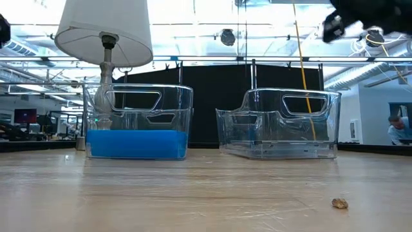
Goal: Pick & place jewel cases by type
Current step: Return to Home Position
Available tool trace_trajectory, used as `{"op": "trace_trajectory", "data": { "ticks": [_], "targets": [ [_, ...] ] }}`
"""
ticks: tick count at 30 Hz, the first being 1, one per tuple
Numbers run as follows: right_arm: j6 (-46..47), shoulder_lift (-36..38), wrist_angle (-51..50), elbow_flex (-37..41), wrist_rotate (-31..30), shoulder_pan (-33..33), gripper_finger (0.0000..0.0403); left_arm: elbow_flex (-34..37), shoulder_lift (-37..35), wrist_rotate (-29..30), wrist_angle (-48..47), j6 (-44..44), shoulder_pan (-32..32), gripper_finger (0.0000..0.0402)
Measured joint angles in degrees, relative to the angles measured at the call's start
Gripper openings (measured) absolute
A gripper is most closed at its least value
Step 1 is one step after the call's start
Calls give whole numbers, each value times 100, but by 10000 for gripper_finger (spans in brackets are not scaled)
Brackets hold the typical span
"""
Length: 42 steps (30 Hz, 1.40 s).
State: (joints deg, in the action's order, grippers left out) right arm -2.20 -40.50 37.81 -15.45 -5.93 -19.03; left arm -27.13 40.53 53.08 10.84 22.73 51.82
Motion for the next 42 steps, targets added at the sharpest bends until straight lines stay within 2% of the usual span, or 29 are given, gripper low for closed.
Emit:
{"op": "trace_trajectory", "data": {
  "ticks": [3,5,7,10,12,13,18,20,23,30,32,35,42],
  "targets": [
    [130,454,690,715,-1,81,0,494,-247,150,307,42,-94,1],
    [282,656,942,1091,-34,157,0,976,-484,401,876,137,-205,1],
    [404,758,1159,1346,-124,213,0,1562,-753,377,1551,215,-365,1],
    [438,881,892,1417,-333,240,0,2346,-1231,-55,2765,492,-532,1],
    [419,839,645,1421,-313,248,0,2651,-1546,17,3336,795,-554,1],
    [405,861,654,1423,-305,250,0,2648,-1708,147,3318,890,-525,1],
    [392,834,357,1431,-326,252,0,2650,-2385,245,2902,1484,-17,1],
    [389,831,173,1434,-326,252,0,2649,-2517,293,2279,1343,152,1],
    [341,823,58,1447,-324,252,0,2651,-2569,371,1311,534,213,1],
    [432,700,-45,1455,-309,252,0,2651,-2561,980,-795,-1758,113,1],
    [403,677,-38,1456,-309,252,0,2651,-2533,1013,-933,-2098,124,1],
    [370,647,-39,1456,-324,252,0,2649,-2462,890,-924,-2133,247,1],
    [130,639,180,1458,-329,252,0,2649,-2404,1040,-963,-2209,386,1]
  ]
}}
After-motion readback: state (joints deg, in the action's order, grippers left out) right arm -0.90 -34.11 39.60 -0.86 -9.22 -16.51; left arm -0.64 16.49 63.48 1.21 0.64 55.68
